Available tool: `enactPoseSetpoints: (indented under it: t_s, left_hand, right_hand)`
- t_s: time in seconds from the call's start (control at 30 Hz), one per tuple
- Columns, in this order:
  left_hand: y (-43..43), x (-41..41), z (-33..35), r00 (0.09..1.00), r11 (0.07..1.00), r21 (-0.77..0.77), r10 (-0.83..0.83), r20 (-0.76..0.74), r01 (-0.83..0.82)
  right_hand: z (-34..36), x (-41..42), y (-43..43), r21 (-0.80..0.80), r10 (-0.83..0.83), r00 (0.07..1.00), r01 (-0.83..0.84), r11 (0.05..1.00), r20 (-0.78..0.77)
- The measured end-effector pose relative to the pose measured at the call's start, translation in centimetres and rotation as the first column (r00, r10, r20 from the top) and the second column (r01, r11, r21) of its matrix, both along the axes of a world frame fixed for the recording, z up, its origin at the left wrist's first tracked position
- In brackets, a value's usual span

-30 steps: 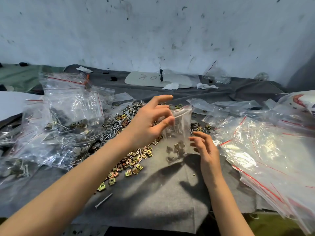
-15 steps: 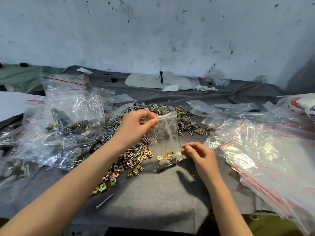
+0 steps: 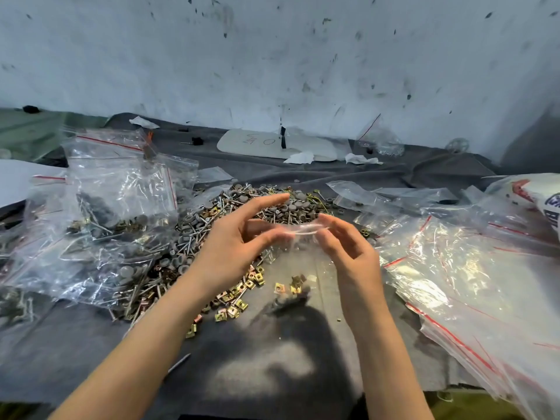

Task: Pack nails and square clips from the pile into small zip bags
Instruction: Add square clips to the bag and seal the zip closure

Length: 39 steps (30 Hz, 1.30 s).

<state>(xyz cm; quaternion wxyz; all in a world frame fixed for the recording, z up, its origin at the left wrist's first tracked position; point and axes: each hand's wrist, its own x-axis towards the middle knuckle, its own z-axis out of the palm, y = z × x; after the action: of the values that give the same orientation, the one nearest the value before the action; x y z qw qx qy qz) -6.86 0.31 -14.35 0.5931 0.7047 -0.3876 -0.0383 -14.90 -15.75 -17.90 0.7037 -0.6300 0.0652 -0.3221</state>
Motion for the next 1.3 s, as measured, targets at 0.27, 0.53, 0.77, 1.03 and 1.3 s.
enactPoseSetpoints:
  t_s: [0.27, 0.53, 0.77, 1.03, 1.3]
  left_hand:
    - [0.0, -4.6, -4.2, 0.899, 0.888, -0.398, 0.038, -0.436, -0.23]
    - [0.5, -4.8, -5.7, 0.906, 0.963, -0.238, 0.011, -0.423, -0.123]
    - [0.6, -5.2, -5.4, 0.875, 0.967, -0.248, -0.074, -0.478, -0.053]
    - [1.0, -5.3, -4.9, 0.868, 0.978, -0.21, -0.112, -0.483, 0.009]
    - [0.8, -5.5, -5.0, 0.994, 0.998, -0.044, -0.041, -0.104, 0.036]
  right_hand:
    - [1.0, -3.7, 2.7, -0.013, 0.027, 0.993, -0.029, 1.0, -0.113]
    - [0.2, -6.3, 3.7, 0.037, -0.106, 0.989, 0.111, 0.993, -0.106]
    - [0.4, -7.0, 4.1, 0.023, -0.037, 0.988, 0.041, 0.999, -0.148]
    - [0.4, -7.5, 3.8, -0.1, -0.02, 0.972, -0.003, 0.995, -0.233]
    - [0.8, -7.3, 4.1, -0.397, -0.051, 0.955, -0.072, 0.915, -0.292]
